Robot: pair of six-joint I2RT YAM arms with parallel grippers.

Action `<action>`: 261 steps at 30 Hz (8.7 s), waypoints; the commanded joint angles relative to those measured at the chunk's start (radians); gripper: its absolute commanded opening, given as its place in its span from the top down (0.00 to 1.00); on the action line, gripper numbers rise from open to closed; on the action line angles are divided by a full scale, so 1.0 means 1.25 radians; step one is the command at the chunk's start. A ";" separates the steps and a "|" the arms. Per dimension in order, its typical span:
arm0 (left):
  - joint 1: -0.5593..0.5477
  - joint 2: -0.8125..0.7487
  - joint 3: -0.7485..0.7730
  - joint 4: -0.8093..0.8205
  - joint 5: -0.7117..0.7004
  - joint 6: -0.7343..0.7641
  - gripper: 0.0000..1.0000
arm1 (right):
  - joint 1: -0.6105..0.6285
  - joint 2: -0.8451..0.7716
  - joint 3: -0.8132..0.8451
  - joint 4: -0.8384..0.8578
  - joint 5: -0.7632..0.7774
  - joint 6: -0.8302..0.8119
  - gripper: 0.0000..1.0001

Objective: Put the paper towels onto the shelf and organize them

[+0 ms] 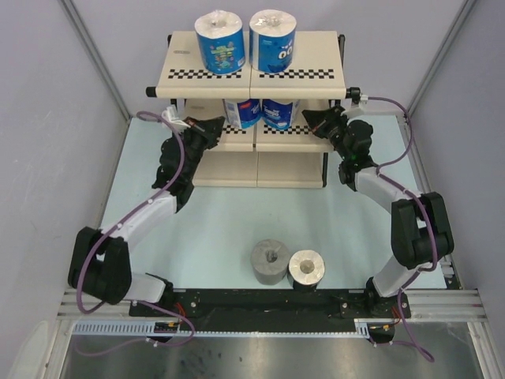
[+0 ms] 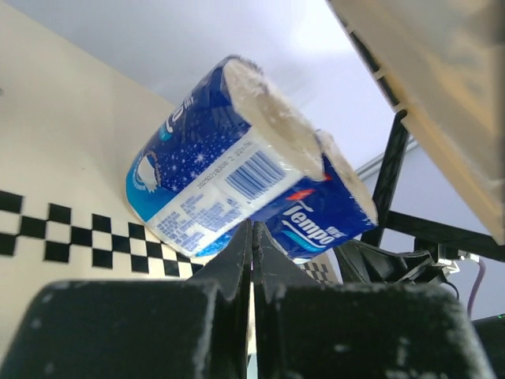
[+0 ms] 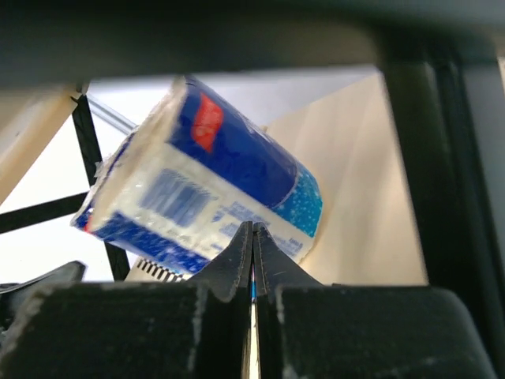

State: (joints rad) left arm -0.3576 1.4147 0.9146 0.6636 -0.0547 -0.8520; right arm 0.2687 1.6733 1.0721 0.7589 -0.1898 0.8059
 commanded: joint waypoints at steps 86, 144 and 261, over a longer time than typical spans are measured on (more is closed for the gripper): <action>0.044 -0.427 -0.128 -0.326 -0.049 0.178 1.00 | 0.280 0.177 0.172 0.265 0.751 -0.178 1.00; 0.044 -0.665 -0.187 -0.651 -0.059 0.190 0.00 | -0.217 -0.320 -0.178 -0.213 -0.133 -0.186 0.20; -0.645 -0.468 -0.345 -0.586 -0.200 0.088 0.00 | 0.190 -1.067 -0.394 -1.129 0.362 0.016 0.22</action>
State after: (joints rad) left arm -1.1324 0.8143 0.4232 -0.1215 -0.2680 -0.7341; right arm 0.5011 0.3569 0.5858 -0.6533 0.2462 0.8196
